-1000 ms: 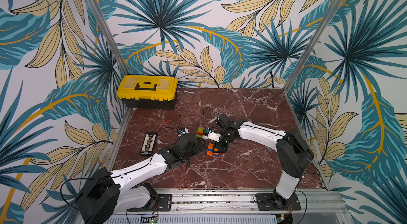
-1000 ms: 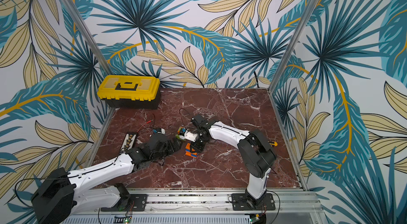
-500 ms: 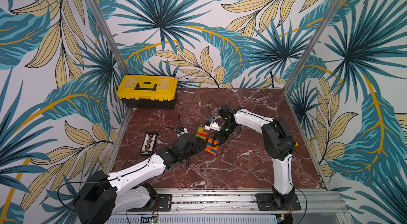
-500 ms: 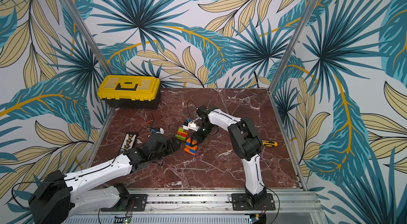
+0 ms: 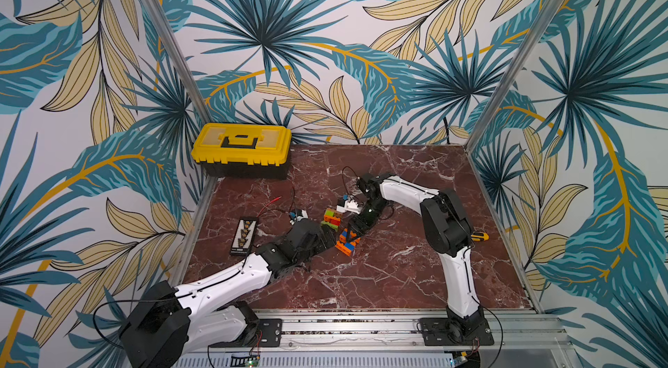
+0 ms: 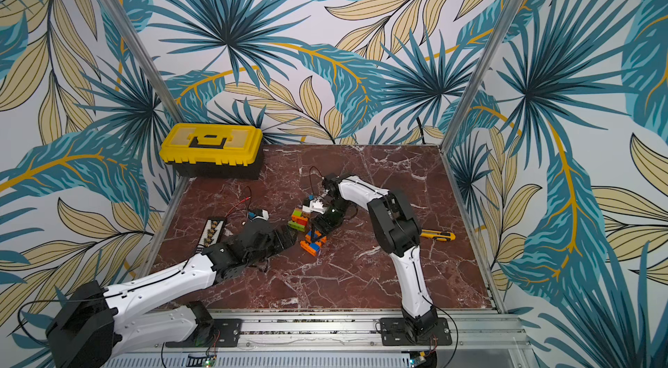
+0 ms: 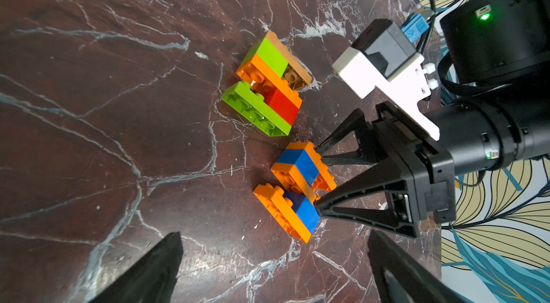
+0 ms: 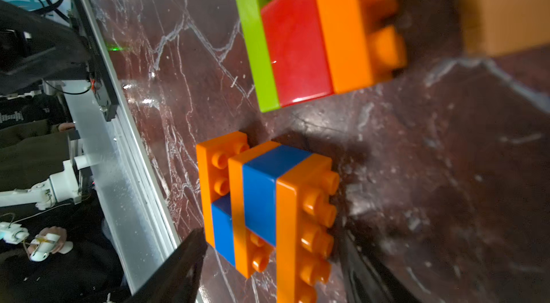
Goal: Assemble the number 5 with lego
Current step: Adjust the lego brick at the center of the board, then reset both arms
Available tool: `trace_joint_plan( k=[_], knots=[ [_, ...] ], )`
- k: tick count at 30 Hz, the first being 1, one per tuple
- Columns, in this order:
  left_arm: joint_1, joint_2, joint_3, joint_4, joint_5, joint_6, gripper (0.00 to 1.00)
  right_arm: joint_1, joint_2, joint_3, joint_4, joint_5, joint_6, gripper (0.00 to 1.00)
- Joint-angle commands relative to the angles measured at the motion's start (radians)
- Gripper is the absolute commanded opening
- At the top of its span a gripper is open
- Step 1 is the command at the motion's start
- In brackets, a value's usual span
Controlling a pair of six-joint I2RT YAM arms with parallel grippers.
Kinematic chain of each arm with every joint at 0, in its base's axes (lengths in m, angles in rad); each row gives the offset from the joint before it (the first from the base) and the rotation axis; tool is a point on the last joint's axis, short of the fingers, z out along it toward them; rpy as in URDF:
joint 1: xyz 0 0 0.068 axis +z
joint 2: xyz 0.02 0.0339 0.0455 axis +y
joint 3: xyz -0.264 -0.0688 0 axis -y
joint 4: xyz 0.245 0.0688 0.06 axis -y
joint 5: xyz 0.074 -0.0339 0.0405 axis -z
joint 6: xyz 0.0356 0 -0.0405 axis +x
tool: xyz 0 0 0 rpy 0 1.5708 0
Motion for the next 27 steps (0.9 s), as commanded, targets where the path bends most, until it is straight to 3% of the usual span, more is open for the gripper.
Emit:
trace_joint_plan(
  k=[1, 5, 9, 13, 18, 21, 27],
  knots=[
    [0.007, -0.027, 0.021, -0.027, -0.02, 0.025, 1.0, -0.007, -0.092, -0.058, 0.073, 0.16, 0.036, 0.78],
    [0.011, -0.046, 0.042, -0.077, -0.065, 0.063, 1.0, -0.026, -0.305, -0.187, 0.275, 0.3, 0.16, 0.81],
    [0.029, -0.093, 0.068, -0.167, -0.165, 0.139, 1.0, -0.029, -0.625, -0.466, 0.663, 0.475, 0.278, 0.87],
    [0.073, -0.153, 0.093, -0.219, -0.269, 0.243, 1.0, -0.038, -0.931, -0.811, 1.097, 0.824, 0.4, 0.98],
    [0.131, -0.201, 0.123, -0.187, -0.469, 0.413, 1.0, -0.082, -1.102, -1.047, 1.257, 1.241, 0.427, 0.99],
    [0.18, -0.179, 0.138, -0.108, -0.6, 0.524, 1.0, -0.154, -1.105, -1.097, 1.274, 1.303, 0.45, 0.99],
    [0.294, -0.083, 0.151, 0.025, -0.688, 0.741, 0.99, -0.281, -0.993, -1.121, 1.317, 1.209, 0.533, 0.99]
  ],
)
